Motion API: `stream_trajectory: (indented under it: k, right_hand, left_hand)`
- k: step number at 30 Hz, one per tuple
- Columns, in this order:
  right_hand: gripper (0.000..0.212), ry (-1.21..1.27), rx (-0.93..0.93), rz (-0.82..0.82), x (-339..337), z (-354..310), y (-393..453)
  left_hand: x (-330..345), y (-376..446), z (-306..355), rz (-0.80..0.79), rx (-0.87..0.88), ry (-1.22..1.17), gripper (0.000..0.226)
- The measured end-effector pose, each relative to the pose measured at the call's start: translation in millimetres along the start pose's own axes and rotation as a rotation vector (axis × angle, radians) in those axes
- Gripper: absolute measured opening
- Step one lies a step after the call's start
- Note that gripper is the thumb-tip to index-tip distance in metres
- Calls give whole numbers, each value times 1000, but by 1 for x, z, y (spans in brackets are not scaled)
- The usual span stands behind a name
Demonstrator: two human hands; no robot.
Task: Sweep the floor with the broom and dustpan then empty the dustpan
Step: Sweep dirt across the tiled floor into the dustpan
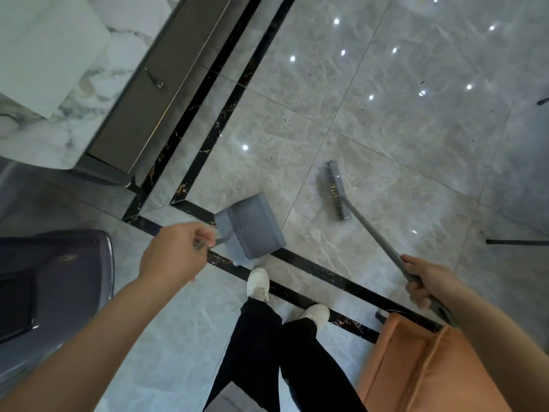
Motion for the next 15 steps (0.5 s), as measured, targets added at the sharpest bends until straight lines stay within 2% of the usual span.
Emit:
stream_trajectory:
  k: [7, 15]
  right_hand:
    - [41, 4, -4, 48, 28, -8, -2]
    - [42, -80, -35, 96, 49, -55, -9]
  left_hand:
    - [-46, 4, -28, 23, -24, -2, 19]
    - [-85, 9, -62, 108, -77, -73, 21]
Point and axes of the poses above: each hand's wrist, its own y-axis towards the middle knuckle, its own x-axis out of the palm, z = x × y, the point moved 10 cm from there along y, towards the middle knuckle, and after that the axes turned 15 degrees about -y, right-handed, at the moved point
